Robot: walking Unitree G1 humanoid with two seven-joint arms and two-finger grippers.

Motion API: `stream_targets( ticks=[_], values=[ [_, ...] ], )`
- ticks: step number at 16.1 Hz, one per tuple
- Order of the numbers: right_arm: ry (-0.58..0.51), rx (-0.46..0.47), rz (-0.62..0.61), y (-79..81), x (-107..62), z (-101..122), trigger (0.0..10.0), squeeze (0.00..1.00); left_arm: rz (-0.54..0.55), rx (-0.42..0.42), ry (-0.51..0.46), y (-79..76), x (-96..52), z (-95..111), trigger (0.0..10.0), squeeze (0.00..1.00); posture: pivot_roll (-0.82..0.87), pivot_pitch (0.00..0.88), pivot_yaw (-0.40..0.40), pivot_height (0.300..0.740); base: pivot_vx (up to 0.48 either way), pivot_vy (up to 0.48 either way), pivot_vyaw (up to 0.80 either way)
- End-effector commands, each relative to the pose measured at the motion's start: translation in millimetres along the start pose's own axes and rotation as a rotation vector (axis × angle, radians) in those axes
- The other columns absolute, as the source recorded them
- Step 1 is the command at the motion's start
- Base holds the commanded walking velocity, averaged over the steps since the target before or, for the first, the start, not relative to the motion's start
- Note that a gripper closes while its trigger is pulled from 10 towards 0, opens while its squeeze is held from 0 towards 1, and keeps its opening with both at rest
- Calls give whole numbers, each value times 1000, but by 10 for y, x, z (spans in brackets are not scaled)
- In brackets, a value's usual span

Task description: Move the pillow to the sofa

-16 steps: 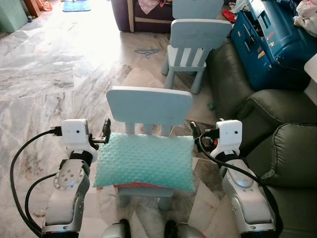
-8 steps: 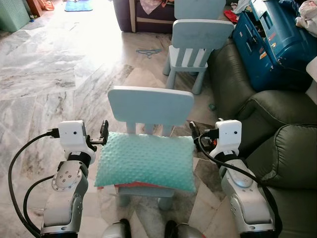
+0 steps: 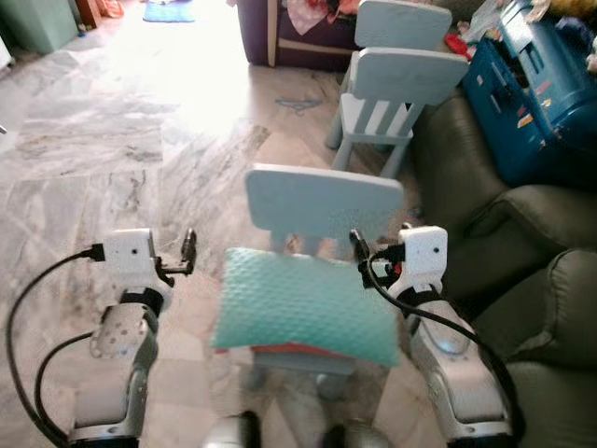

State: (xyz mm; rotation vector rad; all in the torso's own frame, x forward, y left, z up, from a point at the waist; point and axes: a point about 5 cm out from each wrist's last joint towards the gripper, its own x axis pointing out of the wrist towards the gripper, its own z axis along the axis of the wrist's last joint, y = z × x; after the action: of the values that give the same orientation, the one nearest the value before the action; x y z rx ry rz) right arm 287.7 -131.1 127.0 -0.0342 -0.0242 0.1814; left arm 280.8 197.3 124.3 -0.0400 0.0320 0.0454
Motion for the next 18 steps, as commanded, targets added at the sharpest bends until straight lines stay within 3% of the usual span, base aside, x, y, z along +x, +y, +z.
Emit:
stream_targets(
  ticks=[1,6,18],
  values=[
    [21,-4,-24,-77,-30,-59,10000,0,-16,-3,18,-50,-15,-49,10000,0,6,187,-57,740,0,0,0],
    [21,-9,-28,-91,-31,-61,10000,0,-40,20,12,-87,-2,-40,10000,0,4,182,-58,740,0,0,0],
    [18,-13,-23,-85,-33,-55,10000,0,-40,-11,14,-109,-4,-62,10000,0,-3,183,-65,740,0,0,0]
  ],
)
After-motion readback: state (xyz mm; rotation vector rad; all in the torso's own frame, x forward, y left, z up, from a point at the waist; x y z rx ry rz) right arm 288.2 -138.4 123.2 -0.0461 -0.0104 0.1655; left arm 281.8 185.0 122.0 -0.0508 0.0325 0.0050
